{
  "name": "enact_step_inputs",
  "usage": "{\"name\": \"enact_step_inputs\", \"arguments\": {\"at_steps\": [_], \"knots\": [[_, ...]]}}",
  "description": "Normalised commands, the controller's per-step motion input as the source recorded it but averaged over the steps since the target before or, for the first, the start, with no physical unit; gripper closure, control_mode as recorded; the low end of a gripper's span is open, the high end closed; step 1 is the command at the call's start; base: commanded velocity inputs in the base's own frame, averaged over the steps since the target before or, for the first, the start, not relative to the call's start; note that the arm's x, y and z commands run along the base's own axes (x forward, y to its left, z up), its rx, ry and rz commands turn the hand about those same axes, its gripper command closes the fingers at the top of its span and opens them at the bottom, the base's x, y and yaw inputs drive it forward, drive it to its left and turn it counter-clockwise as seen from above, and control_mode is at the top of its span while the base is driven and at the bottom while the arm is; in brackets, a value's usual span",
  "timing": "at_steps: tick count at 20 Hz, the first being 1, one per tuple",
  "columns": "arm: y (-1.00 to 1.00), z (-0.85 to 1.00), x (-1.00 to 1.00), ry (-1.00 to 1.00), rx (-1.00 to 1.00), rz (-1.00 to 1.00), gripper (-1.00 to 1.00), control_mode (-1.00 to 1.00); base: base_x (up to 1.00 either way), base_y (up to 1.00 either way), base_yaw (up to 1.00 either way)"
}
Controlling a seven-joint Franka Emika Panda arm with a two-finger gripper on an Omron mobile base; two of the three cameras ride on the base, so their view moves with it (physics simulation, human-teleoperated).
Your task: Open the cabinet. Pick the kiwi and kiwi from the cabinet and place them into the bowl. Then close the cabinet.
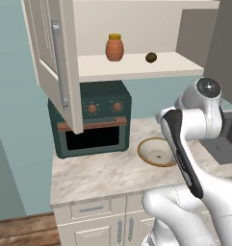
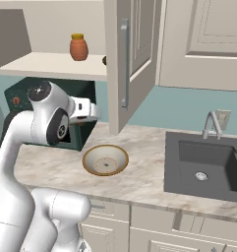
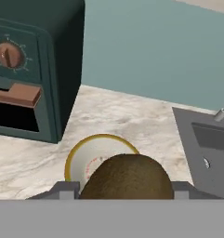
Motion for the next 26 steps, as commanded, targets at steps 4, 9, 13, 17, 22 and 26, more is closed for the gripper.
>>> {"name": "enact_step_inputs", "arguments": {"at_steps": [4, 9, 13, 17, 22, 26], "knots": [[-0.28, -0.82, 0.0, 0.15, -0.02, 0.0, 1.0, -1.0, 0.0, 0.0, 0.0], [-0.08, -0.69, 0.13, 0.18, 0.0, 0.0, 1.0, -1.0, 0.0, 0.0, 0.0], [0.0, -0.47, 0.29, 0.17, 0.0, 0.0, 1.0, -1.0, 0.0, 0.0, 0.0], [0.0, -0.39, 0.42, 0.11, 0.0, 0.0, 1.0, -1.0, 0.0, 0.0, 0.0], [0.0, -0.35, 0.52, 0.08, 0.0, 0.0, 1.0, -1.0, 0.0, 0.0, 0.0], [0.0, -0.37, 0.5, 0.03, 0.0, 0.0, 1.0, -1.0, 0.0, 0.0, 0.0]]}}
